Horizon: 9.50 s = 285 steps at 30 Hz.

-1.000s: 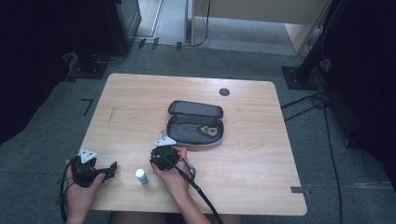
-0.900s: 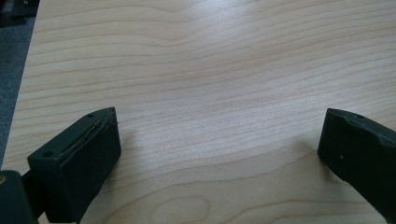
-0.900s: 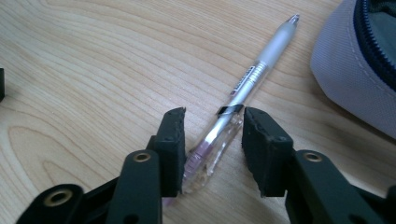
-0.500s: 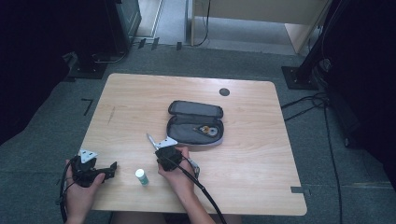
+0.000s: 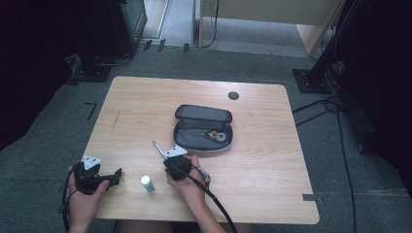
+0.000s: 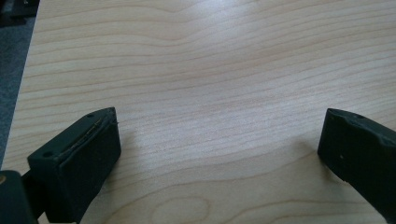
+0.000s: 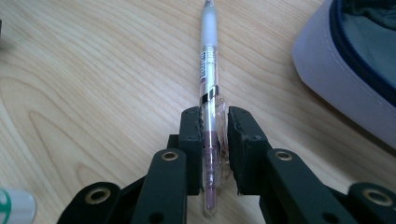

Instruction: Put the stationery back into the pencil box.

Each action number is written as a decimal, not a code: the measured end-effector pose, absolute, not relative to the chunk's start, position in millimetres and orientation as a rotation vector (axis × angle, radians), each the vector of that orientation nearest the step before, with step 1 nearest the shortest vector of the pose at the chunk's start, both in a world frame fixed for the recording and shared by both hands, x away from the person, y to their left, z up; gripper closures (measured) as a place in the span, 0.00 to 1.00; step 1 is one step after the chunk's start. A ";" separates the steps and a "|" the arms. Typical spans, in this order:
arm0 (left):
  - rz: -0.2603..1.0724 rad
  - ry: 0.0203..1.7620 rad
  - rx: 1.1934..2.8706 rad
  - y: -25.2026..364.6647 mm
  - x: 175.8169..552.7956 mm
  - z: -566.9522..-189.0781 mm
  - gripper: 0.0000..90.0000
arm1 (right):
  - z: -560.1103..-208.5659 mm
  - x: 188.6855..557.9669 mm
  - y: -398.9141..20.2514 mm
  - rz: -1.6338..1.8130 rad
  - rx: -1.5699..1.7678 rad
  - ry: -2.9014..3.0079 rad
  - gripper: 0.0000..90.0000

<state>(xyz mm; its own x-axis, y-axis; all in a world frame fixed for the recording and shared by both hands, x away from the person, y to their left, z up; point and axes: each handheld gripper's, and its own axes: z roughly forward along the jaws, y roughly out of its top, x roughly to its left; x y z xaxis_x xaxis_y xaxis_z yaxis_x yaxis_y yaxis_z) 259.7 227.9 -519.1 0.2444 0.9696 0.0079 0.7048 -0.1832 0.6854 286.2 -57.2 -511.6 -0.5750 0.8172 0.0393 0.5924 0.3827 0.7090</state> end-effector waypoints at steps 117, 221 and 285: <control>0.611 1.514 1.969 228.1 259.2 -519.1 0.00 | -403.3 322.2 -155.2 1.175 1.170 2.250 0.89; 0.608 1.510 1.971 227.6 259.1 -519.0 0.00 | -450.1 261.8 -110.0 1.394 1.109 2.325 0.35; 0.609 1.510 1.970 227.6 259.0 -519.1 0.00 | -426.8 243.8 -127.4 1.442 1.057 2.197 0.73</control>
<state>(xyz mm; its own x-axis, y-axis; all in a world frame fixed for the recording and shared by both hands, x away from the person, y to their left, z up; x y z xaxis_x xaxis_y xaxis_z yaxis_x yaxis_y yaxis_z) 259.0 227.6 -519.1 0.2564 0.9665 0.0099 0.7030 -0.1935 0.6843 243.8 -127.4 -426.8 -0.6807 0.7201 0.1346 0.4099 0.2222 0.8846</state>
